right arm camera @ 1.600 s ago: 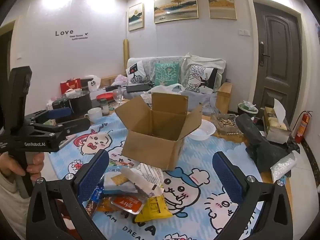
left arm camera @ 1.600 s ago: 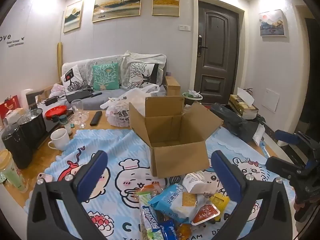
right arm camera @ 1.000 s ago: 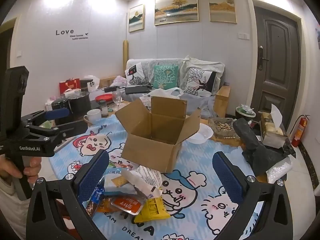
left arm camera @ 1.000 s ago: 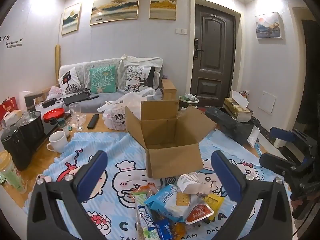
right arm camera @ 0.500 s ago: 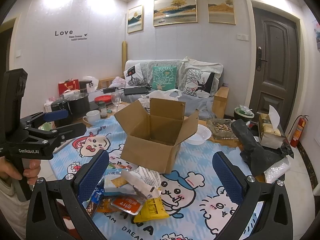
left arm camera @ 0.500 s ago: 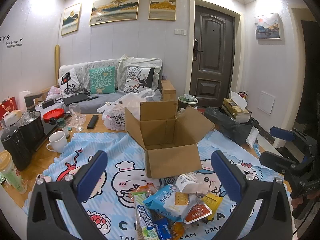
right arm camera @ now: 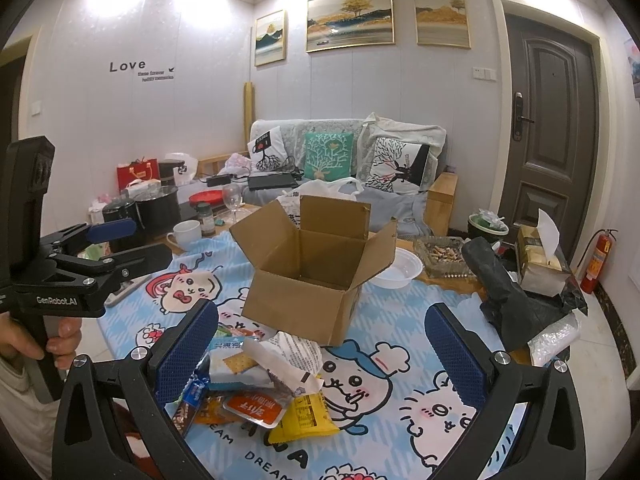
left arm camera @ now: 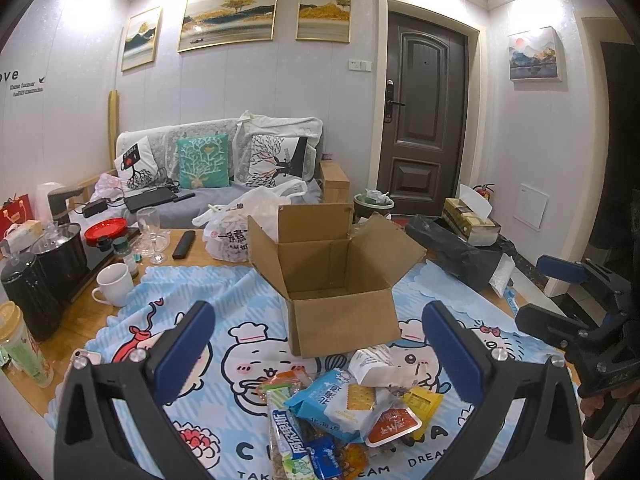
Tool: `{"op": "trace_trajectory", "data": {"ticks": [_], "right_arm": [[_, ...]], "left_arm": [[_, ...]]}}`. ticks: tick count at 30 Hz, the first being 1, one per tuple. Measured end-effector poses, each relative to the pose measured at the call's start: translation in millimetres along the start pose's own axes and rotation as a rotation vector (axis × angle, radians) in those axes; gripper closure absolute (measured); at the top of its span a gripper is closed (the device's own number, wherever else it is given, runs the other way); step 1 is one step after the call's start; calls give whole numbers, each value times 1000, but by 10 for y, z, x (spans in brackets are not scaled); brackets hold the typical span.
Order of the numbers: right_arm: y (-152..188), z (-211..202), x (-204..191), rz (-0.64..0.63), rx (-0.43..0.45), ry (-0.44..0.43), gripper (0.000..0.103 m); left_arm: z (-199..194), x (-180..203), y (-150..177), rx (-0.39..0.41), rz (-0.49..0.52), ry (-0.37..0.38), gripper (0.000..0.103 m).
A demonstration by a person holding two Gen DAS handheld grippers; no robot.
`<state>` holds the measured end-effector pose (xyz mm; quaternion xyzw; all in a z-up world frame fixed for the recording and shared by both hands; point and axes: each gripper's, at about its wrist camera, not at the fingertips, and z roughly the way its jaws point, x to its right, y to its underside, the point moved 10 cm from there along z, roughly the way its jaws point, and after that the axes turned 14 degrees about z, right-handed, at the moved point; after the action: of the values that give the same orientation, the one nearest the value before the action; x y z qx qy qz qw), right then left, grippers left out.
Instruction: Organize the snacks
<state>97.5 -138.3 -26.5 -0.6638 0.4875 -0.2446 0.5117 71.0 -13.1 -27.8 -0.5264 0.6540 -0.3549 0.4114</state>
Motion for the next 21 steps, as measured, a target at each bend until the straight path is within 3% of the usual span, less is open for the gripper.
{"op": "trace_trajectory", "data": {"ticks": [21], "right_arm": [[71,-4,-25,10,-7,-10,0]], "left_arm": [[-12,15,-8,-5,-5,3,1]]}}
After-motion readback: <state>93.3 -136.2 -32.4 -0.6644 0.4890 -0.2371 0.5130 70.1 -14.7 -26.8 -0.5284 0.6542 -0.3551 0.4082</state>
